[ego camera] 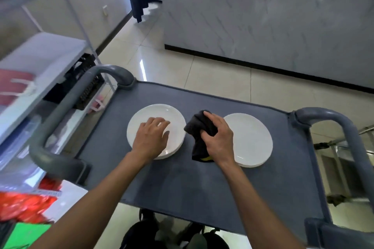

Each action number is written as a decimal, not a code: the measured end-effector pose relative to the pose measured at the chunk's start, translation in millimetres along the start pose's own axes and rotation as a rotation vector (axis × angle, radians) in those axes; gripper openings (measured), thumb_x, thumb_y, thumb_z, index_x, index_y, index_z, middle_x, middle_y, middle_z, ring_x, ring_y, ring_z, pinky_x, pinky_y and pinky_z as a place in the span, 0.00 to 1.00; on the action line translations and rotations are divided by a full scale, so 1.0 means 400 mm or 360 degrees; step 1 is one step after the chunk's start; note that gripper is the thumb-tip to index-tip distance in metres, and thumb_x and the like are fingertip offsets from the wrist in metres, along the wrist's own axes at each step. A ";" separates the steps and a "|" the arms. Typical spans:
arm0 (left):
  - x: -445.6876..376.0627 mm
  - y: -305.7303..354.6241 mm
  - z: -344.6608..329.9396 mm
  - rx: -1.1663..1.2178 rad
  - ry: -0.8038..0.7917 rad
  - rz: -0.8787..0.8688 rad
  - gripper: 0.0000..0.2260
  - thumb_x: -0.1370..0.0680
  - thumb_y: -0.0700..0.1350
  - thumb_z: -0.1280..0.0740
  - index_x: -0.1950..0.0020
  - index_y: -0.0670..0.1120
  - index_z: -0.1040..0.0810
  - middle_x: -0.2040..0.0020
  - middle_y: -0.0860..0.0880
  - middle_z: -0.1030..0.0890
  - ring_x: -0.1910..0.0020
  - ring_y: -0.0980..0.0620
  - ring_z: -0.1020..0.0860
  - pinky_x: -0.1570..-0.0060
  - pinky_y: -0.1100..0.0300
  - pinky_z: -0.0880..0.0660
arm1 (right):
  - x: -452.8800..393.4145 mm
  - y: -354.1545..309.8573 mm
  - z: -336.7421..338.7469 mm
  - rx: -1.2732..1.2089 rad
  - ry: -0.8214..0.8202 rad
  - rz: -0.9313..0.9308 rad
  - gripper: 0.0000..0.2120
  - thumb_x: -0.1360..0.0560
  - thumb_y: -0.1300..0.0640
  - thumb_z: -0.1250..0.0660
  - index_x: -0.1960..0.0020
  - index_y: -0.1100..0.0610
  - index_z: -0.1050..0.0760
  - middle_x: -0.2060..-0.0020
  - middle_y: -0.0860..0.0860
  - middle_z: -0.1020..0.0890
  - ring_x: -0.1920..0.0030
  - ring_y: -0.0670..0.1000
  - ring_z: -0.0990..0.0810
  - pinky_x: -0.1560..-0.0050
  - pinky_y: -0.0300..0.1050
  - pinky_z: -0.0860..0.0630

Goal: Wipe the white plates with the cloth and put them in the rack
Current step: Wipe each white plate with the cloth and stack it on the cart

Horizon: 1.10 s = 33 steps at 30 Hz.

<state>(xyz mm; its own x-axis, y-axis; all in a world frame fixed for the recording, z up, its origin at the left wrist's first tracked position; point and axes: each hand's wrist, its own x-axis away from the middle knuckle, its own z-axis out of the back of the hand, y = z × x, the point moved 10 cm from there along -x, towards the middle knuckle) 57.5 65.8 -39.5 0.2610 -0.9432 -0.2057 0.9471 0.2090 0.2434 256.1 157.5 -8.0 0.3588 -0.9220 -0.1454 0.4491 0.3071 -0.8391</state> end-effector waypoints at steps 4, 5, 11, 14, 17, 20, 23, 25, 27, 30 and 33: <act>0.016 -0.187 0.005 0.0104 -0.0050 0.0422 0.16 0.24 0.45 0.28 0.37 0.44 0.19 0.40 0.45 0.19 0.41 0.40 0.23 0.47 0.45 0.24 | -0.001 -0.038 -0.084 -0.0071 -0.0068 -0.0034 0.27 0.30 0.67 0.27 0.33 0.51 0.22 0.38 0.44 0.20 0.40 0.41 0.23 0.36 0.28 0.33; 0.019 -0.221 0.004 0.0129 -0.0073 0.0498 0.17 0.24 0.46 0.28 0.36 0.43 0.20 0.39 0.44 0.20 0.40 0.40 0.24 0.45 0.45 0.24 | 0.000 -0.044 -0.105 -0.0075 -0.0089 -0.0045 0.27 0.30 0.67 0.28 0.33 0.51 0.22 0.38 0.44 0.21 0.40 0.41 0.23 0.37 0.28 0.33; 0.025 -0.333 -0.029 0.0248 -0.0281 0.0754 0.23 0.22 0.53 0.31 0.30 0.44 0.26 0.35 0.44 0.25 0.36 0.41 0.29 0.38 0.45 0.29 | 0.001 -0.065 -0.204 -0.0054 -0.0165 -0.0086 0.28 0.30 0.66 0.28 0.33 0.49 0.22 0.39 0.43 0.21 0.38 0.43 0.22 0.34 0.37 0.29; 0.029 -0.346 -0.044 0.0323 -0.0318 0.0791 0.24 0.23 0.53 0.30 0.30 0.45 0.27 0.36 0.44 0.27 0.37 0.41 0.30 0.39 0.45 0.28 | 0.004 -0.069 -0.228 -0.0020 -0.0163 -0.0103 0.28 0.31 0.66 0.28 0.33 0.48 0.22 0.38 0.43 0.21 0.38 0.43 0.23 0.33 0.39 0.28; 0.033 -0.356 -0.047 0.0459 -0.0263 0.0865 0.24 0.25 0.51 0.28 0.32 0.45 0.26 0.38 0.44 0.26 0.40 0.41 0.27 0.41 0.46 0.27 | 0.007 -0.071 -0.239 -0.0019 -0.0145 -0.0120 0.28 0.31 0.66 0.28 0.33 0.48 0.21 0.38 0.43 0.21 0.38 0.43 0.23 0.33 0.41 0.28; 0.035 -0.364 -0.051 0.0557 -0.0248 0.0946 0.23 0.26 0.50 0.26 0.34 0.45 0.24 0.40 0.45 0.26 0.43 0.41 0.25 0.43 0.48 0.26 | 0.013 -0.067 -0.247 -0.0011 -0.0142 -0.0153 0.28 0.30 0.66 0.29 0.33 0.48 0.22 0.38 0.43 0.21 0.37 0.43 0.23 0.32 0.43 0.28; 0.032 -0.369 -0.055 0.0635 -0.0263 0.1018 0.22 0.27 0.49 0.25 0.35 0.46 0.23 0.40 0.46 0.26 0.44 0.41 0.23 0.44 0.49 0.26 | 0.022 -0.063 -0.252 0.0004 -0.0137 -0.0164 0.28 0.30 0.67 0.29 0.33 0.48 0.22 0.38 0.44 0.21 0.37 0.44 0.23 0.32 0.44 0.27; 0.031 -0.374 -0.055 0.0668 -0.0265 0.1051 0.22 0.27 0.49 0.24 0.36 0.46 0.23 0.40 0.46 0.26 0.44 0.42 0.23 0.44 0.49 0.27 | 0.026 -0.064 -0.254 0.0007 -0.0141 -0.0169 0.28 0.30 0.67 0.29 0.33 0.49 0.22 0.38 0.44 0.21 0.37 0.44 0.23 0.32 0.43 0.28; 0.031 -0.380 -0.058 0.0689 -0.0274 0.1067 0.22 0.28 0.49 0.24 0.37 0.46 0.24 0.41 0.47 0.25 0.44 0.42 0.23 0.43 0.49 0.26 | 0.028 -0.065 -0.257 0.0008 -0.0144 -0.0175 0.28 0.30 0.67 0.29 0.33 0.49 0.22 0.37 0.44 0.21 0.37 0.44 0.23 0.32 0.43 0.28; 0.027 -0.385 -0.058 0.0730 -0.0285 0.1066 0.21 0.29 0.49 0.23 0.40 0.46 0.24 0.42 0.46 0.25 0.44 0.43 0.24 0.42 0.49 0.27 | 0.033 -0.072 -0.266 0.0012 -0.0146 -0.0165 0.28 0.30 0.67 0.29 0.33 0.49 0.22 0.37 0.45 0.21 0.37 0.46 0.23 0.32 0.44 0.28; 0.024 -0.392 -0.050 0.0827 -0.0272 0.1103 0.21 0.32 0.46 0.22 0.42 0.46 0.23 0.44 0.49 0.24 0.48 0.48 0.25 0.47 0.53 0.27 | 0.034 -0.078 -0.284 0.0061 -0.0153 -0.0123 0.28 0.30 0.67 0.29 0.32 0.50 0.22 0.37 0.45 0.21 0.36 0.46 0.24 0.32 0.44 0.28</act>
<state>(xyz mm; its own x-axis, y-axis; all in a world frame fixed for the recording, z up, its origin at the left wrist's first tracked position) -84.9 29.2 -98.7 0.6741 -0.6825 0.2826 0.3710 0.6436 0.6694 154.0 108.6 -43.2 0.3979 -0.9170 -0.0289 0.5084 0.2467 -0.8250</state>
